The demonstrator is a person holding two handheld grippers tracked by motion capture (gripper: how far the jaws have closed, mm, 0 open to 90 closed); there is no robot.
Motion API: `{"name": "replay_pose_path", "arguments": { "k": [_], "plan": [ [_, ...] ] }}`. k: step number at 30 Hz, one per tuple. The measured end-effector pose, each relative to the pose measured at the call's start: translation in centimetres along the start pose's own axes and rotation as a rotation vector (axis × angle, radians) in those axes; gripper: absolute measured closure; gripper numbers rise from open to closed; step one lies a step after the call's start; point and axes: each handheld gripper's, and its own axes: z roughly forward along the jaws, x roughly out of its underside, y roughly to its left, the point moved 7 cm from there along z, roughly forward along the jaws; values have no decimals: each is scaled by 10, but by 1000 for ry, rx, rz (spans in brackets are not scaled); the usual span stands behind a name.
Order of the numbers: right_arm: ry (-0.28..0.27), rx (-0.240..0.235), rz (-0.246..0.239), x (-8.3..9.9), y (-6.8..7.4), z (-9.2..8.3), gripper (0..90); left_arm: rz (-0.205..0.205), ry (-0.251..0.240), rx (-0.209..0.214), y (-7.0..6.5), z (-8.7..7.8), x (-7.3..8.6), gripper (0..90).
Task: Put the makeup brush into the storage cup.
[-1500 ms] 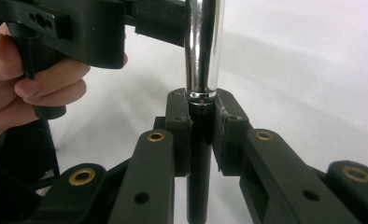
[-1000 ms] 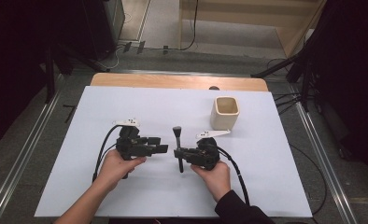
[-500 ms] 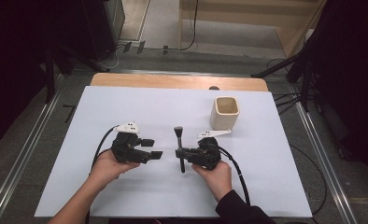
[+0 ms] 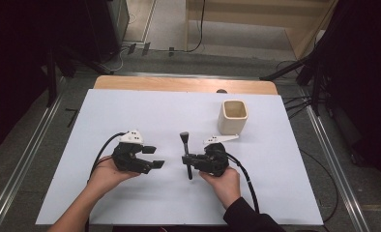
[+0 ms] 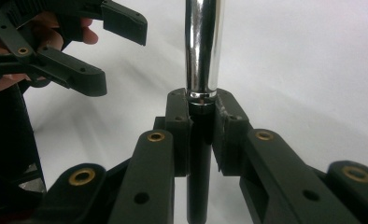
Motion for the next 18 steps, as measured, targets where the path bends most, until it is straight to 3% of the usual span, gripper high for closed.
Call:
{"name": "replay_pose_path", "arguments": {
  "k": [4,11,18],
  "plan": [
    [-2,-2,0,0,0,-1,793,-27,10,3,1,-3,5,342],
    [1,1,-1,1,-1,-1,794,-7,24,-19,3,-10,16,342],
    [3,5,-2,1,-3,-1,793,-16,33,-23,3,-17,26,342]
  ]
}}
